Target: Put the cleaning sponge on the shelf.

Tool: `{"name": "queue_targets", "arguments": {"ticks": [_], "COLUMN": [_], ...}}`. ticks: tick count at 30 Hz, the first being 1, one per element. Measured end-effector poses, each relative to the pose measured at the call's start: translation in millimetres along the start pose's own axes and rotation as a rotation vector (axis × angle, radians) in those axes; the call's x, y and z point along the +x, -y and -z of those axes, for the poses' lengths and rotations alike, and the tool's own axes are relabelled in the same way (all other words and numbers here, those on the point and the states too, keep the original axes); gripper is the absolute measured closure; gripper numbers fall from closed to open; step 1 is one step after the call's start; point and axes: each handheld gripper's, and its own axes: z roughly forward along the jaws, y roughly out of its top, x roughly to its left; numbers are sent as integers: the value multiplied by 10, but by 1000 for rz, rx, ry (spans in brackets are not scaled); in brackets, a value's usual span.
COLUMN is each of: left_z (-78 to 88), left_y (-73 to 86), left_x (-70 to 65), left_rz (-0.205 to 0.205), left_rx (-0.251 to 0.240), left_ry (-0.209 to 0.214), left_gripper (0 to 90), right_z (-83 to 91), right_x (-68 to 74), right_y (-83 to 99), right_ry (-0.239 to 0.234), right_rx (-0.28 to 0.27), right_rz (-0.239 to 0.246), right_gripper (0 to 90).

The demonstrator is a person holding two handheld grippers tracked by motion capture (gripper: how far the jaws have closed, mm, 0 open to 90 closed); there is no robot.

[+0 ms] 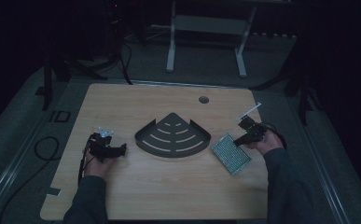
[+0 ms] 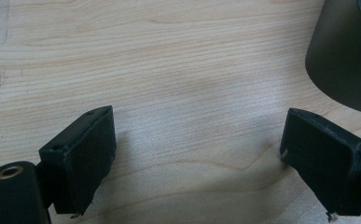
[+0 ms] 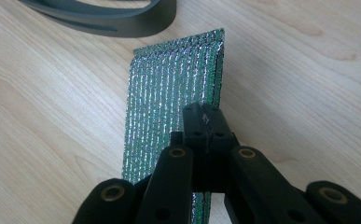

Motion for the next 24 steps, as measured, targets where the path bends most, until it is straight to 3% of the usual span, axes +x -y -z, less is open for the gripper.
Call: {"name": "queue_targets", "arguments": {"ticks": [24], "left_z": [0], "left_y": [0], "left_x": [-1], "left_rz": [1], "left_rx": [-1], "left_ry": [0], "left_gripper": [108], "right_z": [236], "right_x": [30], "right_y": [-147], "right_ry": [16], "right_rx": [-23], "right_rz": [21], "right_gripper": [900]}}
